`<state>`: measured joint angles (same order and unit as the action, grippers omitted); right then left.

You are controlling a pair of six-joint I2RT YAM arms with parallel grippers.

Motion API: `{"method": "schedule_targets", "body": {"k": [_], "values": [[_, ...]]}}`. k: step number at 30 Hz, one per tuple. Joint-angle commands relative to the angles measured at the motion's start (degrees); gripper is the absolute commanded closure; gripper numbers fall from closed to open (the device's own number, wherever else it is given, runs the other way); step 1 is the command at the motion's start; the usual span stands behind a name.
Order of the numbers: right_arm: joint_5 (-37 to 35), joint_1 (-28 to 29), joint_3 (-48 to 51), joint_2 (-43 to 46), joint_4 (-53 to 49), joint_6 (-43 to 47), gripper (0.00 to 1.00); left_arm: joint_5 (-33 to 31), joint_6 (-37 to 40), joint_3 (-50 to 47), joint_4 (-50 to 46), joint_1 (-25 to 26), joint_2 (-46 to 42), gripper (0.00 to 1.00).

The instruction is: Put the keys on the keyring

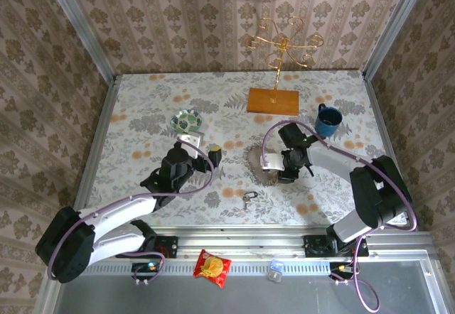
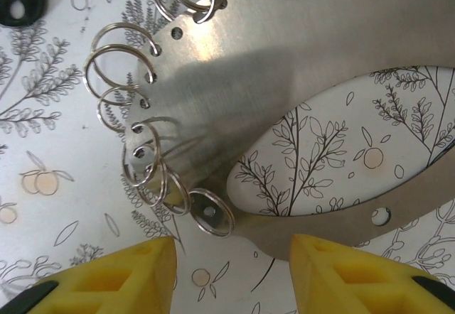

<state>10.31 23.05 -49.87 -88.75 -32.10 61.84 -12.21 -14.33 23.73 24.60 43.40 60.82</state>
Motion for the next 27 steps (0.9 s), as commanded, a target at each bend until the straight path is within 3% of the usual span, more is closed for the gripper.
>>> {"method": "schedule_targets", "body": {"k": [1,15,27], "values": [[-1.16,0.24,-0.38,-1.66,2.39,2.0,0.52,0.91,1.76,-0.52,-0.9,-0.51,-2.47,0.04],[-1.96,1.64,-0.85,-4.86,-0.4,4.32,0.57,0.25,1.85,-0.92,-1.89,-1.21,-4.73,0.04],[-0.65,2.39,-1.1,-4.28,-2.37,4.22,0.77,-0.89,1.32,-2.3,-2.57,-1.4,-6.75,0.04]]}}
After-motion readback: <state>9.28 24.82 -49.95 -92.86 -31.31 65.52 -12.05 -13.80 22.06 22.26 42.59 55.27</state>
